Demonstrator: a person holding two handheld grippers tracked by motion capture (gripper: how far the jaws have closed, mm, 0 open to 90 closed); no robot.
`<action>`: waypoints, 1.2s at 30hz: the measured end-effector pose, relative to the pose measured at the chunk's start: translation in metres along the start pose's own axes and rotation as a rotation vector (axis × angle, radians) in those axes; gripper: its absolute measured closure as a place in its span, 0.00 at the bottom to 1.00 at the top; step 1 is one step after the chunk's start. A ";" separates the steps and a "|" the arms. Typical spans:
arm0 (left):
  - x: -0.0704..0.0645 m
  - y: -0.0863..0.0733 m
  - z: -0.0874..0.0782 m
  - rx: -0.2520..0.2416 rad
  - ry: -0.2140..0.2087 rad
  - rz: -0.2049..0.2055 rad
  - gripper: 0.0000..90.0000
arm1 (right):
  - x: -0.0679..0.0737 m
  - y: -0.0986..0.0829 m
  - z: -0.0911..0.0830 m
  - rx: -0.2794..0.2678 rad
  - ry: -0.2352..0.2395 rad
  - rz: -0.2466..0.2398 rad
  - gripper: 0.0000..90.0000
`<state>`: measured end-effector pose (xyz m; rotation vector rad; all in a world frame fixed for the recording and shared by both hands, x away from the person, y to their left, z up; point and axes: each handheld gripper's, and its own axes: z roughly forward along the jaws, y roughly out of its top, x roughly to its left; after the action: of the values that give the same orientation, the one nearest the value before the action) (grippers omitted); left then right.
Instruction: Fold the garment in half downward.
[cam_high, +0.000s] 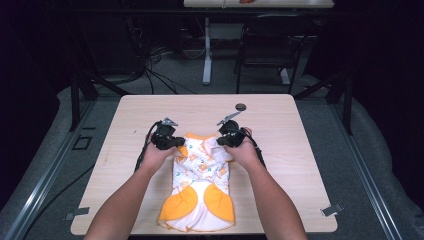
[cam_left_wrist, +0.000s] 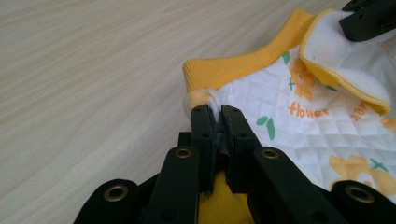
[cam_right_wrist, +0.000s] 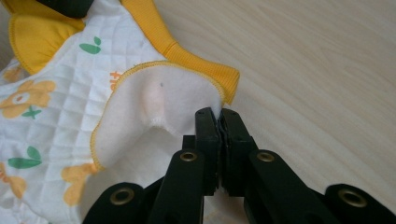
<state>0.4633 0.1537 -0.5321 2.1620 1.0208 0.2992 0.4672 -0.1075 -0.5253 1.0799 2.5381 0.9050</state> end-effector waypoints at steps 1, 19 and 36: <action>0.000 0.001 -0.002 -0.005 0.003 0.002 0.94 | 0.001 0.001 -0.002 -0.011 -0.003 -0.001 0.97; -0.001 0.024 -0.038 -0.114 0.018 0.035 0.94 | 0.005 0.026 -0.046 -0.091 -0.042 -0.087 0.97; -0.013 0.021 -0.058 -0.172 -0.015 0.091 0.94 | 0.019 0.025 -0.072 -0.140 -0.068 -0.172 0.97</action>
<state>0.4393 0.1650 -0.4751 2.0543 0.8576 0.3986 0.4373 -0.1128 -0.4529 0.8241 2.4271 0.9651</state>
